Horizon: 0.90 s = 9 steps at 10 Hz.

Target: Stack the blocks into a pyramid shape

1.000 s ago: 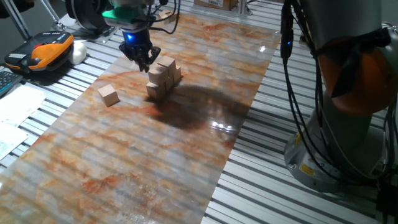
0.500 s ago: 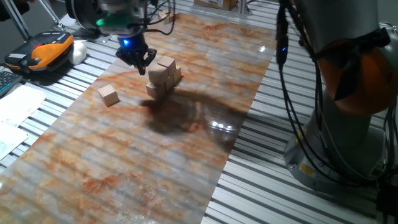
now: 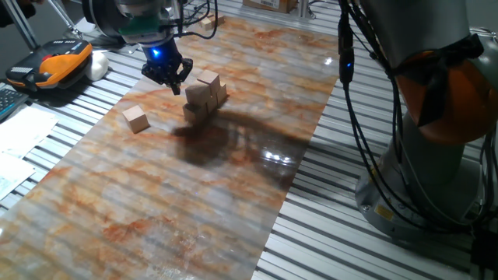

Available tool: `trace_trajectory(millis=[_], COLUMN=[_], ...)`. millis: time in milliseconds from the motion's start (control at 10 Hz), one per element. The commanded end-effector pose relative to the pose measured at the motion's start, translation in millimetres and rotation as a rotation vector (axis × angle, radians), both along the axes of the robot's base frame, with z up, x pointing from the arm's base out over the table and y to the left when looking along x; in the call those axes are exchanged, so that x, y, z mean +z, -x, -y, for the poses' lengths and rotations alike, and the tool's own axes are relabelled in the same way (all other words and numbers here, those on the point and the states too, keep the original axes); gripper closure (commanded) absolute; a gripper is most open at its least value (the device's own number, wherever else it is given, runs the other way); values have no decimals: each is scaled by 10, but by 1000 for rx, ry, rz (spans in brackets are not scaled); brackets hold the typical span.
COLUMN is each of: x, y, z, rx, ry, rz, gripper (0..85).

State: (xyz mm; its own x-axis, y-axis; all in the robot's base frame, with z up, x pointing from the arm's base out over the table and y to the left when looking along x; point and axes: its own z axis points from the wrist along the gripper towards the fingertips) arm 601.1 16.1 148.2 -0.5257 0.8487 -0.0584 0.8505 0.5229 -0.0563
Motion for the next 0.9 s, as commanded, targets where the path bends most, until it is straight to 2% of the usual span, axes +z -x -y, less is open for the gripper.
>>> trace_trajectory(millis=[0, 200, 400, 600, 800], x=[0, 0, 0, 0, 0], y=[-1, -1, -1, -1, -1], z=[2, 2, 2, 2, 2], rx=[590, 664, 715, 735, 756], ry=[6, 19, 7, 34, 36], rz=[0, -8, -18, -18, 10], gripper=[850, 850, 850, 850, 850])
